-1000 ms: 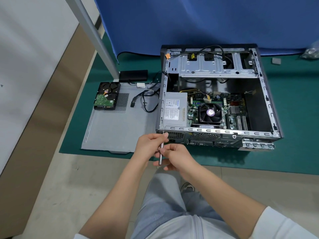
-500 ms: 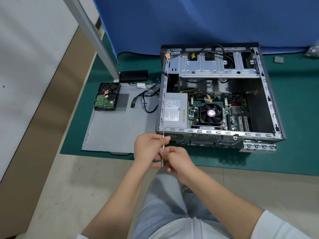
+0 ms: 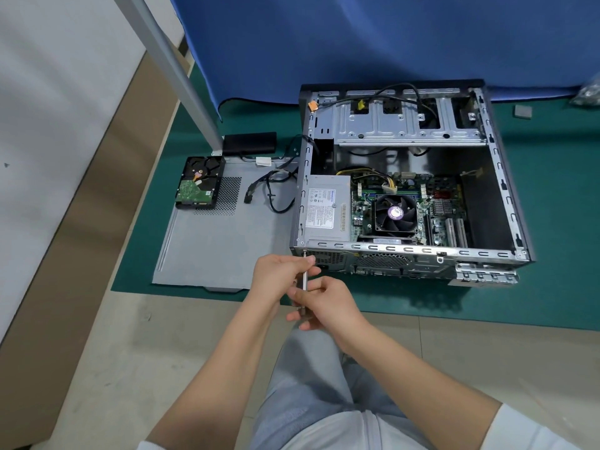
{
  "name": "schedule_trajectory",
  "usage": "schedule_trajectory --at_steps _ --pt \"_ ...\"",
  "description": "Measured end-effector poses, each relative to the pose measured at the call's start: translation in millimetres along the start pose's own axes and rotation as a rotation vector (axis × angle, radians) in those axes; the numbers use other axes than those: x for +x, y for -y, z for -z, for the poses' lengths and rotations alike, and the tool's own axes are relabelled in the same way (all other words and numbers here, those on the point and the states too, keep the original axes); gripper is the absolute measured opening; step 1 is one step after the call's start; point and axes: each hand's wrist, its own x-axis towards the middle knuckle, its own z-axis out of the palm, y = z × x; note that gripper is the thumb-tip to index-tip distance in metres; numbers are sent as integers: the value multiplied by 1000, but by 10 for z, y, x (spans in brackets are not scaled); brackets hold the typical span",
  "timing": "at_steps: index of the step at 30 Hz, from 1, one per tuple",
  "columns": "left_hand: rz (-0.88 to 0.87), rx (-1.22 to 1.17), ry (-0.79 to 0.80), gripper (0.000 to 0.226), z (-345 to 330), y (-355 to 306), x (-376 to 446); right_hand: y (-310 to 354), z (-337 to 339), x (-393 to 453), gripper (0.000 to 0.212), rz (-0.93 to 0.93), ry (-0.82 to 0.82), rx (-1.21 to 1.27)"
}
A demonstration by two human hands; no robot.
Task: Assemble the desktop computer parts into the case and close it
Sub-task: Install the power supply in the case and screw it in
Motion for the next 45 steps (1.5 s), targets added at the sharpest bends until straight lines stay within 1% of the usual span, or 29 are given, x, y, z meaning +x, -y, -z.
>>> schedule_trajectory --at_steps 3,6,8,10,14,16,19,21,24,28,34,36,37,40,41,42,43,45 --pt "-65 118 -62 8 -8 22 40 -25 13 -8 18 34 -74 -32" --pt "-167 315 -135 15 -19 44 56 1 32 -8 18 33 -68 -64" --pt "-199 370 -152 18 -26 58 52 10 26 -11 19 17 -50 -55" --pt "-183 324 -111 15 -9 54 60 11 9 -17 22 -2 -28 -36" --pt "-37 138 167 24 92 4 63 28 12 -27 26 -21 1 8" --pt "-13 90 215 19 113 15 63 28 26 -21 25 -25 21 22" --pt "-21 67 115 14 72 19 56 32 53 -11 18 -34 65 80" --pt "-14 58 54 13 43 6 56 32 72 -7 12 -32 60 100" --pt "-2 50 12 12 17 -19 50 17 65 -7 16 -16 11 96" --pt "-15 82 -61 10 -12 -9 62 32 47 -16 14 2 -19 31" --pt "-135 186 -107 8 -4 41 58 45 61 0 21 -3 4 1" --pt "-122 183 -84 9 0 39 48 46 71 -4 22 -7 10 20" --pt "-83 155 -37 12 9 27 45 46 74 -8 22 -7 13 26" --pt "95 22 217 21 65 -41 14 39 63 -21 18 -8 21 36" --pt "115 -14 274 20 78 -46 9 39 55 -25 16 -8 24 40" --pt "110 -36 288 19 78 -49 13 45 52 -26 13 -6 28 50" --pt "99 -44 266 17 65 -53 19 53 56 -26 12 -5 33 66" --pt "95 -31 173 15 22 -70 24 68 76 -29 9 -10 38 92"
